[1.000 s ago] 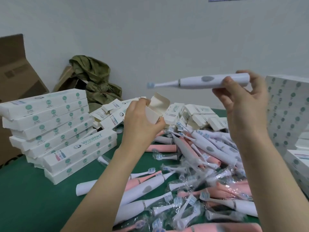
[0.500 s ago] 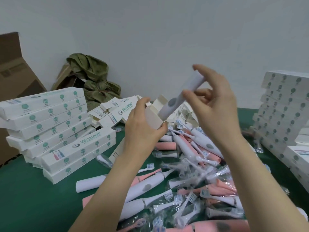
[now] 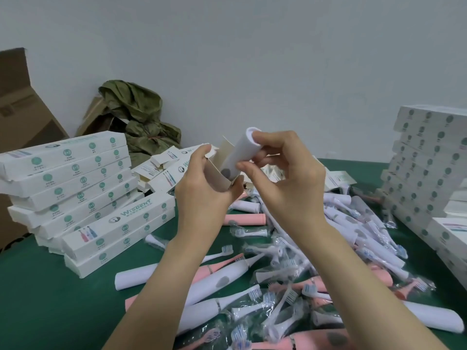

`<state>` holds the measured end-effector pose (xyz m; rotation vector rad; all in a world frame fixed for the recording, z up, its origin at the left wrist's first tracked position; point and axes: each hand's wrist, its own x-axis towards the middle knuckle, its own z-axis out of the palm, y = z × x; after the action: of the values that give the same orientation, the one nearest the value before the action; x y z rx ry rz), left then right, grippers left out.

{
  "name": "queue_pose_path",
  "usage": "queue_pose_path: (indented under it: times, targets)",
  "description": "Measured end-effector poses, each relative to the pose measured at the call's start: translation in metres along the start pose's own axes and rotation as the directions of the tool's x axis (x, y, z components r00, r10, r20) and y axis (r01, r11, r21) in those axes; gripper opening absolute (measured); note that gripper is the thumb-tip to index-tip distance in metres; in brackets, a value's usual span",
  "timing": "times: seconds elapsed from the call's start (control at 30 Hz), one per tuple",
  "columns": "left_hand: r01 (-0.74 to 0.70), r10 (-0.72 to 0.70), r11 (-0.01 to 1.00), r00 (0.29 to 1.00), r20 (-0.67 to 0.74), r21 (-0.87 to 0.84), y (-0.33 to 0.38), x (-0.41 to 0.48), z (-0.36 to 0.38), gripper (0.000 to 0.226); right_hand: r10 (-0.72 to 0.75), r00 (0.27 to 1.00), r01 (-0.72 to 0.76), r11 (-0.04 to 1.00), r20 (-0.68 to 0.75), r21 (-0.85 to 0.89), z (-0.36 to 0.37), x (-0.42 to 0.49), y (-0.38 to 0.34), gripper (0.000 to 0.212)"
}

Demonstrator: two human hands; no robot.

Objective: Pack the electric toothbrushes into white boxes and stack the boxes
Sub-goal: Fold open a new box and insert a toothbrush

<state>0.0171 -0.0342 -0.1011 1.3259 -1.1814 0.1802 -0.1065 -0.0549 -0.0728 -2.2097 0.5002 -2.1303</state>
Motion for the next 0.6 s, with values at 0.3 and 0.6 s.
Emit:
queue_pose_path:
  times: [0.3, 0.6]
  targets:
    - [0.041, -0.040, 0.994, 0.999, 0.007, -0.105, 0.000, -0.003, -0.002, 0.070, 0.082, 0.973, -0.064, 0.994, 0.214, -0.090, 0.005, -0.009, 0.012, 0.018]
    - [0.066, -0.068, 0.996, 0.997, -0.028, -0.054, -0.002, 0.003, -0.015, 0.067, 0.187, 0.855, -0.209, 0.978, 0.484, -0.008, 0.007, -0.009, 0.006, 0.025]
